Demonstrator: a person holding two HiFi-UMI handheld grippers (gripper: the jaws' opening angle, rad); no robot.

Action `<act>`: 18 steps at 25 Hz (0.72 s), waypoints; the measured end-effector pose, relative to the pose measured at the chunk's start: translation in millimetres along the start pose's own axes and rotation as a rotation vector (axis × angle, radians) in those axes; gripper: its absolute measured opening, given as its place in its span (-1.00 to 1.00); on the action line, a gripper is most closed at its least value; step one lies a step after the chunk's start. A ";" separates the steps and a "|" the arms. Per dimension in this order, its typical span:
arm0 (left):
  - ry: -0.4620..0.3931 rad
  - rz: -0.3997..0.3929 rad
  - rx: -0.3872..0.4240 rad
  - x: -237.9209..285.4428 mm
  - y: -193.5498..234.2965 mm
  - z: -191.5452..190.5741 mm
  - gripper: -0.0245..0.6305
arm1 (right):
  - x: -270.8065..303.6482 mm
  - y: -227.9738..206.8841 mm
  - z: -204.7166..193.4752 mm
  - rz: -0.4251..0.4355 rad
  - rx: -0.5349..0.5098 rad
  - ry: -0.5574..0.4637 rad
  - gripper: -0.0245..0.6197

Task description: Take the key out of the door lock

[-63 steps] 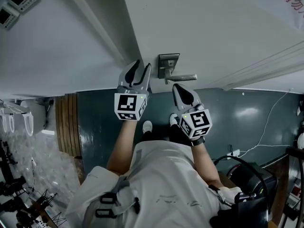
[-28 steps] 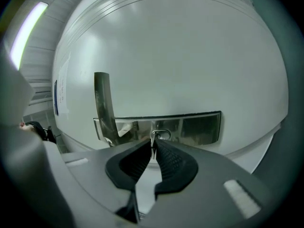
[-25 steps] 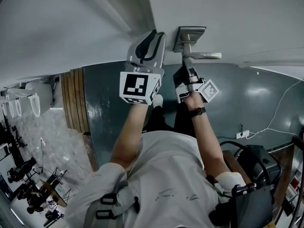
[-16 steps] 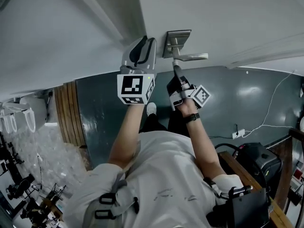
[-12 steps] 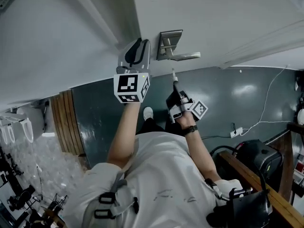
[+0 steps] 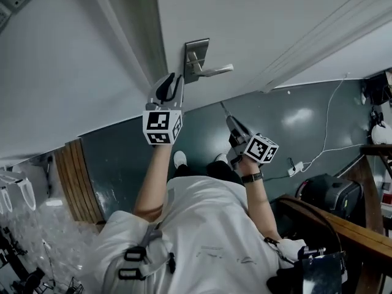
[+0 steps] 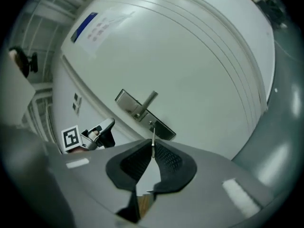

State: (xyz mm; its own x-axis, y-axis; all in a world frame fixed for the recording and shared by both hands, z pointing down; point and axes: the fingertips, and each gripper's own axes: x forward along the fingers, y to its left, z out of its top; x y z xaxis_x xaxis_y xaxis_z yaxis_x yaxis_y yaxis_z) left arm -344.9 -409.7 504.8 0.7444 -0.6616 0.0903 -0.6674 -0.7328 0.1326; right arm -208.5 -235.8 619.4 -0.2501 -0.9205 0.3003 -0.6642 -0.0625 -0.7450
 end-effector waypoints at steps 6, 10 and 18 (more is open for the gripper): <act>0.031 -0.024 0.007 -30.8 -74.1 -15.0 -0.76 | -26.7 40.5 47.0 0.006 -0.430 -0.017 -0.85; 0.044 0.054 -0.006 -55.7 -105.6 -16.4 -0.89 | -44.4 61.4 60.8 0.065 -0.619 -0.006 -0.85; -0.043 0.151 0.022 -103.3 -171.5 21.0 -0.93 | -105.0 98.7 89.0 0.094 -0.843 -0.078 -0.85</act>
State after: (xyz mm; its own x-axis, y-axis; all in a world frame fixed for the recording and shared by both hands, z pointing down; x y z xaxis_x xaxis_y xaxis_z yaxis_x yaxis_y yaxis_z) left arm -307.8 -219.0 452.0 0.6345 -0.7702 0.0652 -0.7721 -0.6277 0.0995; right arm -185.1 -179.7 461.3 -0.3015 -0.9333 0.1948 -0.9535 0.2949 -0.0631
